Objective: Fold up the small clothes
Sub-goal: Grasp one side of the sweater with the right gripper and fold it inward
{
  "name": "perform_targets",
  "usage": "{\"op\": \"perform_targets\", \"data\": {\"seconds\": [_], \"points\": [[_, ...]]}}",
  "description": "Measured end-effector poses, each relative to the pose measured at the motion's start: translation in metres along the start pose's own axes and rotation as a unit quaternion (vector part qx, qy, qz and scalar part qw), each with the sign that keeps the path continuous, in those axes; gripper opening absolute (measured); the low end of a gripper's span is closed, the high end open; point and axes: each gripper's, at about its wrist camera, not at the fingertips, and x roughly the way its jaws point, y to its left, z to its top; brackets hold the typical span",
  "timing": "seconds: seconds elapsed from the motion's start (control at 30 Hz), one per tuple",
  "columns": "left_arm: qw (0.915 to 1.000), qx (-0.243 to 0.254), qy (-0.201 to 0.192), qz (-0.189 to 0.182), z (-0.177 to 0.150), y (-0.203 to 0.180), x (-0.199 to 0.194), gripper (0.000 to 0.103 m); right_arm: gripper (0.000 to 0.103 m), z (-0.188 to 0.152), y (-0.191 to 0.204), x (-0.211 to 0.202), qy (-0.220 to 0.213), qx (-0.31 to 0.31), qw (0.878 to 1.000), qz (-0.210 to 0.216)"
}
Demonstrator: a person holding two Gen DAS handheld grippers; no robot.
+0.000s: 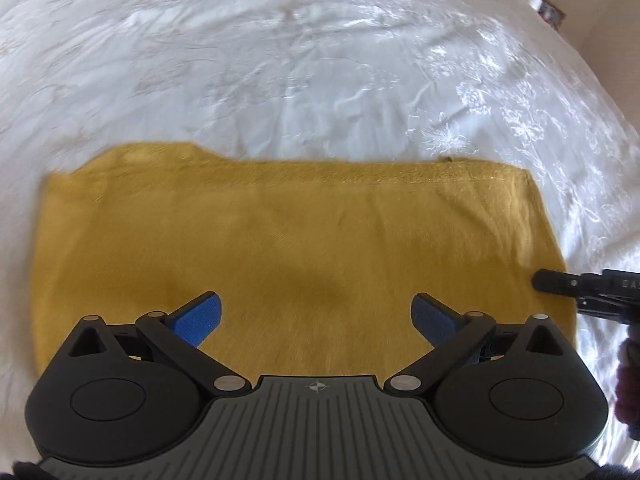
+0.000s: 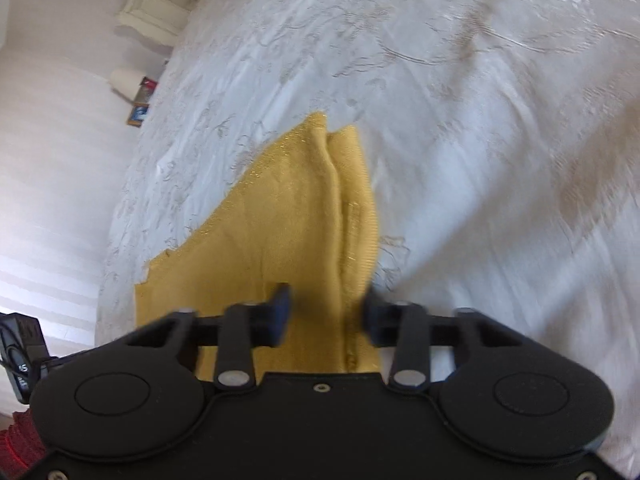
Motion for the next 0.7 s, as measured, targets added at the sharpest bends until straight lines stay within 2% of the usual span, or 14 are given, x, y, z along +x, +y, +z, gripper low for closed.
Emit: {"op": "perform_targets", "data": {"seconds": [0.07, 0.13, 0.2, 0.3, 0.43, 0.57, 0.7], "points": [[0.9991, 0.026, 0.033, 0.008, 0.002, -0.002, 0.019, 0.103, 0.029, -0.003, 0.004, -0.001, -0.005, 0.002, 1.000, -0.011], [0.9972, 0.045, 0.059, 0.008, 0.001, -0.004, 0.034, 0.103, 0.025, -0.003, 0.013, 0.001, -0.005, 0.000, 1.000, -0.030], [0.9963, 0.060, 0.063, -0.003, 0.004, -0.003, 0.033, 0.103, 0.024, -0.003, 0.027, 0.000, -0.010, -0.008, 0.999, -0.043], [0.9975, 0.041, 0.040, -0.040, 0.004, 0.011, 0.015, 0.103, 0.023, -0.001, 0.053, -0.003, -0.018, -0.021, 0.998, -0.056], [0.9977, -0.013, -0.014, -0.065, -0.008, 0.054, -0.026, 0.103, 0.023, 0.000, 0.095, -0.004, -0.022, -0.033, 0.999, -0.031], [0.9959, -0.055, -0.032, -0.063, -0.028, 0.101, -0.058, 0.103, 0.024, -0.007, 0.142, 0.014, -0.011, -0.046, 0.999, 0.000], [0.9949, -0.083, -0.032, -0.047, -0.048, 0.141, -0.078, 0.103, 0.024, -0.020, 0.188, 0.055, 0.015, -0.064, 0.997, 0.028]]}}
